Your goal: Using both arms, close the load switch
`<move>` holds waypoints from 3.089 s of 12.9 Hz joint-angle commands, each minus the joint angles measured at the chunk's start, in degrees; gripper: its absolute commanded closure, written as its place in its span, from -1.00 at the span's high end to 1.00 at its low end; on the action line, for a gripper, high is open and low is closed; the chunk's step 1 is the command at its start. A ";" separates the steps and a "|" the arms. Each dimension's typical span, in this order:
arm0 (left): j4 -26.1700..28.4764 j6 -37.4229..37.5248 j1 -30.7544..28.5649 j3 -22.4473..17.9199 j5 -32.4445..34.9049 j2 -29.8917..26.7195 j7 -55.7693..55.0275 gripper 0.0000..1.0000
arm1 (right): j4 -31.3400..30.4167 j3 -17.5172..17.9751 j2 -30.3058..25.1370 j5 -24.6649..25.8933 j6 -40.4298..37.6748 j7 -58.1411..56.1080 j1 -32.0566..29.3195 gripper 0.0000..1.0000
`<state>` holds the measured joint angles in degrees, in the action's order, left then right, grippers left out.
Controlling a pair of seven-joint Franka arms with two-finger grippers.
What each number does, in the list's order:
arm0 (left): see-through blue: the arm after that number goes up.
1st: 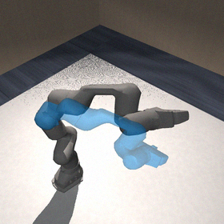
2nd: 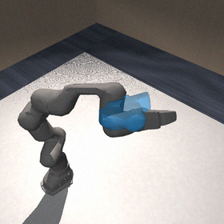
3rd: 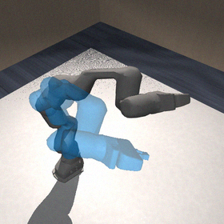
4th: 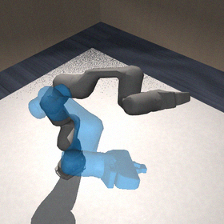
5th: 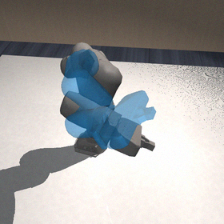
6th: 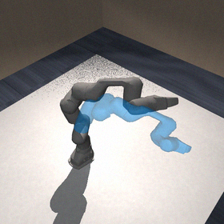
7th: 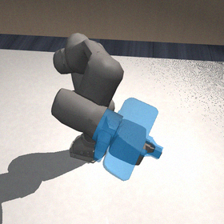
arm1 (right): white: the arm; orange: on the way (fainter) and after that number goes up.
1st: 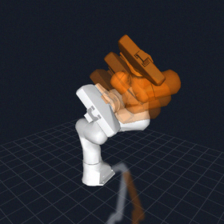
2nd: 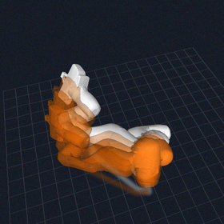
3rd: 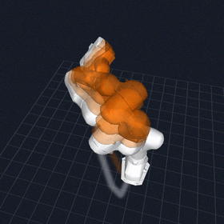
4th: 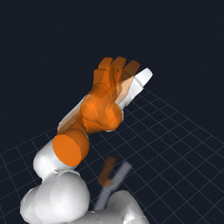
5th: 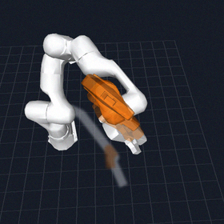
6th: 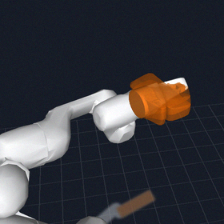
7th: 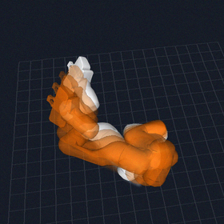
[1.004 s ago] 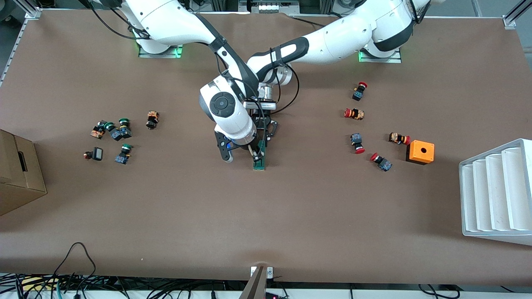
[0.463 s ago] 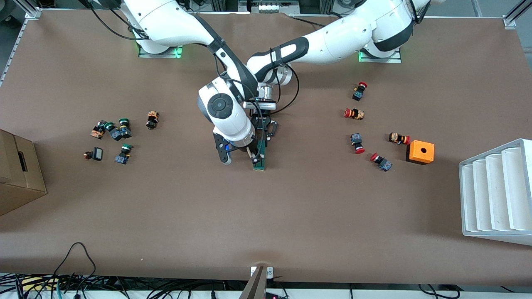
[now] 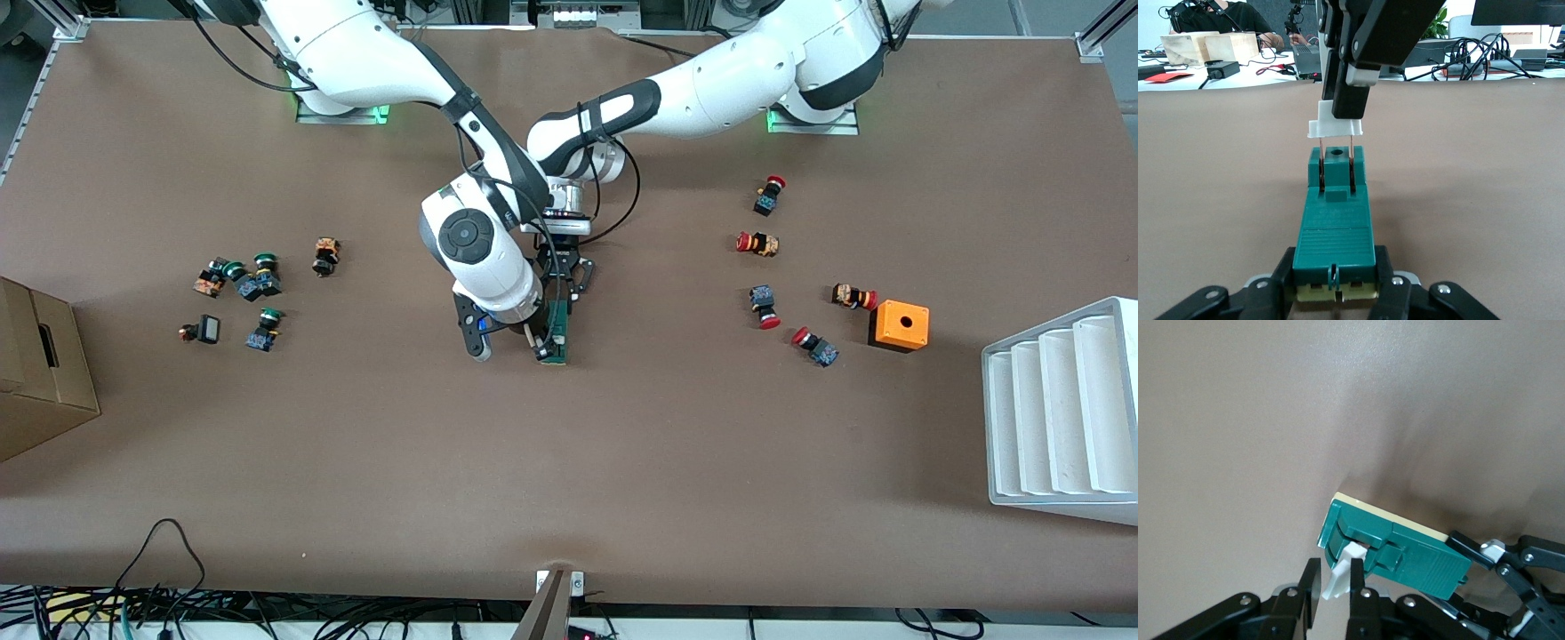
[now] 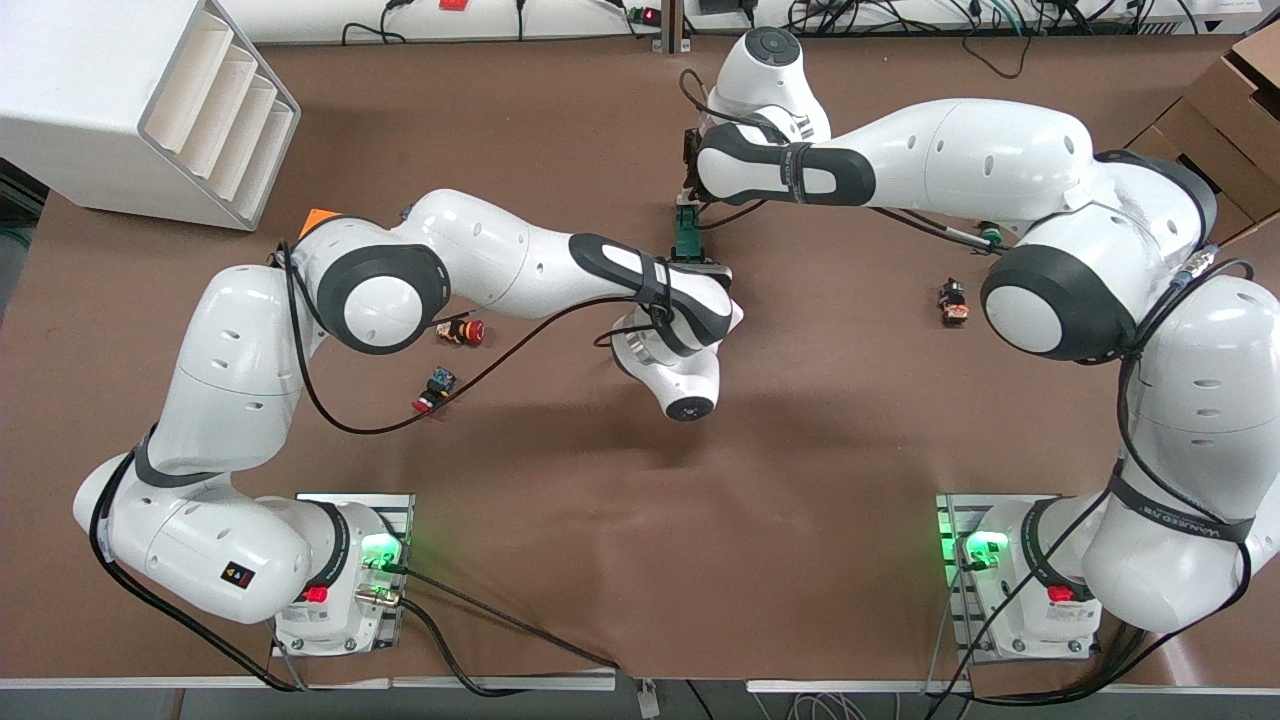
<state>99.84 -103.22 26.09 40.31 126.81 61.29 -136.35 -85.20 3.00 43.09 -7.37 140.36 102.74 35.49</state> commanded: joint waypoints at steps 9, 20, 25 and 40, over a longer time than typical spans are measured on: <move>-3.87 -2.16 1.59 -0.50 1.15 2.17 0.03 -1.00 | 5.22 0.51 4.81 1.13 0.18 0.26 -0.95 -0.53; -3.87 -2.16 1.68 -0.50 0.98 2.17 0.03 -1.00 | 5.22 0.51 6.75 1.39 0.53 -0.70 -1.13 -0.53; -3.87 -2.16 1.68 -0.50 0.89 2.08 0.12 -1.00 | 5.22 0.51 3.51 1.13 -0.96 -1.05 -2.44 0.53; -2.73 -2.25 0.98 0.47 -7.27 -3.71 5.12 1.00 | -7.33 4.47 -27.42 0.60 -35.67 -60.60 -26.25 0.99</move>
<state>96.82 -105.02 26.58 40.98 122.83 60.21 -134.08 -87.11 6.06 20.94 -6.73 105.93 49.15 12.47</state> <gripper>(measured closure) 0.000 0.004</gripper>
